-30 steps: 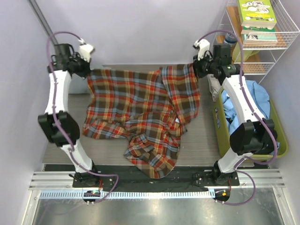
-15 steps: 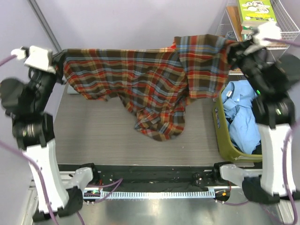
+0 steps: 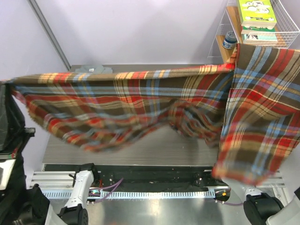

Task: Fold and stack the long sleeve shirts
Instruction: Flatten the shirt out

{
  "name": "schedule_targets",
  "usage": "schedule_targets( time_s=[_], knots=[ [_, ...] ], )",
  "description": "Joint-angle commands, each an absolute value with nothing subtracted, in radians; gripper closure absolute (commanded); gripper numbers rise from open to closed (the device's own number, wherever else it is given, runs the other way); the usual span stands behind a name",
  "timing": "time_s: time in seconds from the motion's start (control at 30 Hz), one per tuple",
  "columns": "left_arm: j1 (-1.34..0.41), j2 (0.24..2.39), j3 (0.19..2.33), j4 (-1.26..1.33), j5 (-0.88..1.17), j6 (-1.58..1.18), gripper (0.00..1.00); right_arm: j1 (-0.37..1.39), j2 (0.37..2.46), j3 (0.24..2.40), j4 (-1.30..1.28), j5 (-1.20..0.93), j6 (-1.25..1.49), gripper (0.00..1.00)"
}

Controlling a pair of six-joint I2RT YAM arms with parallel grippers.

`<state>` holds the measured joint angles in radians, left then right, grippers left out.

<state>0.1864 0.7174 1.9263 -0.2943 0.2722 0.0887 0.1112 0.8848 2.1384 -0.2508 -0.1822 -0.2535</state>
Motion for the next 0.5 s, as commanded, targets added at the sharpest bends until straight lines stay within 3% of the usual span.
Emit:
schedule_targets(
  time_s=[0.0,0.13,0.47],
  knots=[
    [0.198,0.944,1.945,-0.305,0.104,0.153,1.00,0.103,1.146,2.172,-0.204,-0.049,-0.380,0.99],
    [0.198,1.053,1.856,-0.279,0.172,0.193,1.00,0.103,1.262,2.088,-0.190,-0.124,-0.402,0.99],
    [0.199,1.348,1.404,-0.071,0.359,0.312,1.00,0.112,1.531,1.646,-0.026,-0.239,-0.348,0.99]
  ],
)
